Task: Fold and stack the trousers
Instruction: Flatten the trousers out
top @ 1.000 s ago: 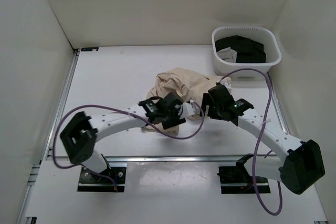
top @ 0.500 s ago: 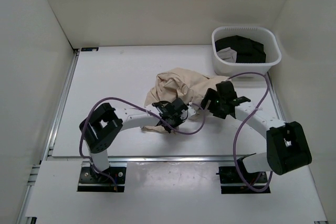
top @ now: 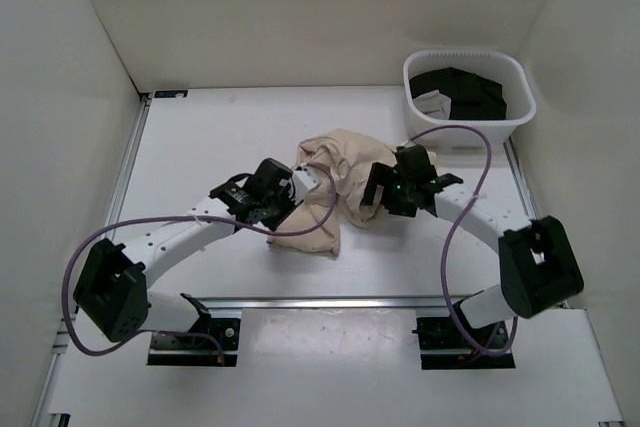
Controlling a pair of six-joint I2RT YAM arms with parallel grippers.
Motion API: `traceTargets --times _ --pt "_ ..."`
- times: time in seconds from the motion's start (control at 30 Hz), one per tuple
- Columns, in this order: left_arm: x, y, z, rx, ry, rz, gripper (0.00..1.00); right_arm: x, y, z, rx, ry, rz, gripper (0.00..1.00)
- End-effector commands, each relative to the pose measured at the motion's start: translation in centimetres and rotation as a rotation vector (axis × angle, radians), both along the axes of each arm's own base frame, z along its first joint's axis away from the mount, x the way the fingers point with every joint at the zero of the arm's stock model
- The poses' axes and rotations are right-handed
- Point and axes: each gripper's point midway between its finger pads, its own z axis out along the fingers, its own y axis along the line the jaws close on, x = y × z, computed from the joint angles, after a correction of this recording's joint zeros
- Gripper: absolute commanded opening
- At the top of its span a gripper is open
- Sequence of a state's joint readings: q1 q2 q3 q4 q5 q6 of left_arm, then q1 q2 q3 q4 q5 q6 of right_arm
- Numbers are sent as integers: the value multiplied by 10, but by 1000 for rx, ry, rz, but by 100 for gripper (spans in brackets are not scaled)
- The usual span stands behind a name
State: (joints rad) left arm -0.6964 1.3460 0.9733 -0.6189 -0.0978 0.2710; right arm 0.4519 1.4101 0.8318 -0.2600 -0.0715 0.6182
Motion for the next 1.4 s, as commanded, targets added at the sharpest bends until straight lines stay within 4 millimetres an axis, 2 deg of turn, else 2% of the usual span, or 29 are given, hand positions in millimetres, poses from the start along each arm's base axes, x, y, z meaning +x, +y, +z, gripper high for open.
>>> traceTargets --times 0.0,0.07,0.13,0.17,0.23,0.33,0.37,0.43,0.5,0.53,0.57,0.63,0.7,0.73,0.77,0.8,0.83,0.87,0.9,0.97,1.0,1.07,1.1,1.13,1.2,1.23,1.3,1.33,1.37 --pt "-30 21 -43 95 122 -18 44 33 15 -4 -14 -5 -13 99" --pt "-26 25 -55 107 129 12 56 42 17 -14 -28 21 -27 99" --pt "-30 21 -68 105 177 4 57 49 23 -11 -18 17 -21 94" --pt "-30 17 -71 95 188 -4 57 47 25 -18 -15 38 -12 91" --pt "-24 15 -83 110 201 23 58 50 30 -16 5 37 1 82" --pt "-5 36 -97 193 170 149 59 50 34 -16 5 37 11 45" --pt "3 38 -96 189 156 178 59 50 34 -16 5 37 11 24" --pt "7 49 -100 181 174 227 57 52 28 -11 0 26 -9 8" --pt "11 51 -105 164 188 241 27 45 20 -8 -24 38 -21 0" --pt "15 57 -105 162 190 264 14 45 13 1 -26 26 -39 0" --pt "17 60 -108 167 191 266 14 37 0 -1 -70 54 -52 0" --pt "22 73 -110 194 186 290 14 38 -18 20 -114 32 -68 0" --pt "33 104 -108 221 179 355 14 20 -46 28 -187 106 -82 0" --pt "40 118 -103 230 158 373 14 18 -53 49 -187 79 -81 0" --pt "46 149 -103 231 167 455 14 12 -64 56 -219 77 -67 0" --pt "55 166 -95 232 140 495 14 -3 -80 66 -234 97 -83 0" --pt "56 183 -95 239 144 526 14 -7 -87 74 -239 89 -87 0" --pt "69 214 -84 250 111 586 14 -12 -93 82 -239 80 -71 0" --pt "75 229 -81 266 95 618 14 -26 -96 89 -194 106 -56 0" --pt "84 261 -70 288 72 675 14 -34 -98 100 -171 117 -9 0" --pt "95 271 -56 299 33 694 14 -41 -101 109 -158 139 -1 0" --pt "104 284 -42 332 -1 694 14 -44 -100 115 -118 173 38 0" --pt "111 285 -34 335 -23 685 22 -49 -100 113 -109 229 37 0" --pt "112 285 -22 337 -54 675 26 -44 -103 120 -106 225 23 0" --pt "119 273 -6 322 -98 596 38 -32 -116 117 -106 257 -28 3" --pt "115 267 4 316 -119 568 52 -22 -128 116 -106 253 -86 25" --pt "110 254 10 312 -132 487 64 -1 -136 108 -68 264 -157 37" --pt "103 245 15 306 -145 452 71 15 -135 107 -30 231 -167 52" --pt "97 243 14 304 -137 430 71 26 -132 109 10 219 -174 53"
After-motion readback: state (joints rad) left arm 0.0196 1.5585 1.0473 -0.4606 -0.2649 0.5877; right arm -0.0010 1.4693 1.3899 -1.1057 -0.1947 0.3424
